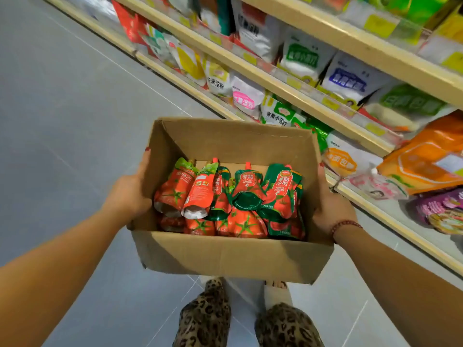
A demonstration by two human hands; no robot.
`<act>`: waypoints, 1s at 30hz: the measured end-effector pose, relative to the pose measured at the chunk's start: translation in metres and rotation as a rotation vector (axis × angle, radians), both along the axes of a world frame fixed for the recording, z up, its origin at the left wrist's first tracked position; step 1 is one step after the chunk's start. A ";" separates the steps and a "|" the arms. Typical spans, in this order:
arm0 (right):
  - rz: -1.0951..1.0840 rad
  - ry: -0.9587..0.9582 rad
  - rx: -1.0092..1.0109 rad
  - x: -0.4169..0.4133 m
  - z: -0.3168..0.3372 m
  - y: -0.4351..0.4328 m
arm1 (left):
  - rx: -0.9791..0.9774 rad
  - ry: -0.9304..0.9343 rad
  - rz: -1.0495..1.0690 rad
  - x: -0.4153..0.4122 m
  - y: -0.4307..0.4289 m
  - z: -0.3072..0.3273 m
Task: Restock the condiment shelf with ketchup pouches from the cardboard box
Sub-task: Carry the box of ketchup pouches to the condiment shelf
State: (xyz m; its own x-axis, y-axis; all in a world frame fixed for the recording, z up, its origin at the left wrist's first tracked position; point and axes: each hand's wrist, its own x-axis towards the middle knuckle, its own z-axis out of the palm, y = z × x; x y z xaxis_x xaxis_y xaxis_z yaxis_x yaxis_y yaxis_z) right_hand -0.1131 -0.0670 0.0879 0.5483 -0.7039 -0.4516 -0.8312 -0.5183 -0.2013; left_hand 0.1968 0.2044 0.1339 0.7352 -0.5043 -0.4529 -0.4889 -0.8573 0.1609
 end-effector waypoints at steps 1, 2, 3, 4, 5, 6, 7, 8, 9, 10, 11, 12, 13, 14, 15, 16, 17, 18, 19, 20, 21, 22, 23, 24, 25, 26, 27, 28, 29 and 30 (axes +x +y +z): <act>0.043 -0.012 -0.005 0.019 0.021 0.002 | -0.021 -0.001 0.039 0.007 0.015 0.018; 0.079 -0.036 -0.019 0.038 0.042 0.004 | -0.031 -0.012 0.073 0.014 0.030 0.036; 0.119 -0.058 -0.038 0.059 0.061 0.006 | -0.036 -0.024 0.111 0.021 0.045 0.051; 0.153 -0.071 -0.041 0.079 0.078 0.008 | -0.041 -0.028 0.158 0.029 0.060 0.063; 0.188 -0.072 -0.028 0.098 0.095 0.011 | -0.050 -0.027 0.208 0.037 0.074 0.075; 0.232 -0.066 -0.018 0.118 0.111 0.015 | -0.059 -0.024 0.254 0.045 0.087 0.087; 0.284 -0.056 -0.025 0.136 0.126 0.020 | -0.065 -0.025 0.285 0.053 0.099 0.097; 0.329 -0.045 -0.039 0.155 0.139 0.025 | -0.068 -0.026 0.302 0.061 0.110 0.108; 0.360 -0.032 -0.049 0.172 0.151 0.030 | -0.070 -0.023 0.314 0.070 0.120 0.119; 0.384 -0.026 -0.057 0.189 0.161 0.035 | -0.076 -0.022 0.327 0.079 0.129 0.129; 0.401 -0.017 -0.067 0.204 0.169 0.040 | -0.087 -0.017 0.341 0.089 0.136 0.137; 0.421 -0.010 -0.082 0.218 0.175 0.044 | -0.097 -0.017 0.358 0.099 0.143 0.144; 0.447 -0.014 -0.094 0.236 0.181 0.049 | -0.102 -0.020 0.378 0.110 0.150 0.151; 0.470 -0.021 -0.096 0.254 0.186 0.052 | -0.098 -0.018 0.398 0.121 0.158 0.157; 0.493 -0.034 -0.092 0.273 0.192 0.054 | -0.094 -0.019 0.418 0.131 0.165 0.163; 0.510 -0.044 -0.088 0.292 0.196 0.057 | -0.095 -0.025 0.444 0.141 0.171 0.167; 0.531 -0.035 -0.096 0.311 0.200 0.059 | -0.093 -0.030 0.471 0.151 0.177 0.170; 0.552 -0.008 -0.109 0.330 0.203 0.060 | -0.082 -0.033 0.490 0.162 0.181 0.172; 0.578 0.018 -0.121 0.350 0.205 0.061 | -0.064 -0.036 0.505 0.174 0.184 0.174; 0.599 0.015 -0.126 0.370 0.206 0.061 | -0.046 -0.038 0.521 0.185 0.186 0.174; 0.609 -0.010 -0.133 0.390 0.204 0.061 | -0.035 -0.045 0.540 0.197 0.188 0.174; 0.623 -0.027 -0.132 0.411 0.204 0.059 | -0.022 -0.049 0.556 0.210 0.189 0.175; 0.639 -0.024 -0.124 0.432 0.203 0.057 | -0.007 -0.049 0.564 0.224 0.189 0.176; 0.663 -0.014 -0.117 0.454 0.204 0.054 | 0.010 -0.047 0.570 0.238 0.189 0.177; 0.687 -0.015 -0.106 0.476 0.204 0.052 | 0.021 -0.046 0.584 0.251 0.187 0.179; 0.702 -0.027 -0.092 0.496 0.204 0.049 | 0.031 -0.048 0.601 0.264 0.184 0.182; 0.714 -0.033 -0.074 0.515 0.204 0.046 | 0.041 -0.045 0.620 0.277 0.181 0.184; 0.722 -0.039 -0.055 0.533 0.204 0.043 | 0.047 -0.044 0.643 0.290 0.178 0.188; 0.736 -0.057 -0.042 0.552 0.205 0.041 | 0.047 -0.051 0.669 0.302 0.175 0.191; 0.757 -0.068 -0.030 0.571 0.206 0.037 | 0.043 -0.055 0.690 0.313 0.172 0.194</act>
State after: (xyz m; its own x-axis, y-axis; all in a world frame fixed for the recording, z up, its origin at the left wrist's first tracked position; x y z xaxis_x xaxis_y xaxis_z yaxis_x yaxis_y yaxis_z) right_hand 0.4580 -0.0297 0.2941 0.9124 -0.1359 -0.3860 -0.2327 -0.9482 -0.2162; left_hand 0.5098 0.3764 0.3278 0.9040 0.1044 -0.4145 0.1640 -0.9802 0.1107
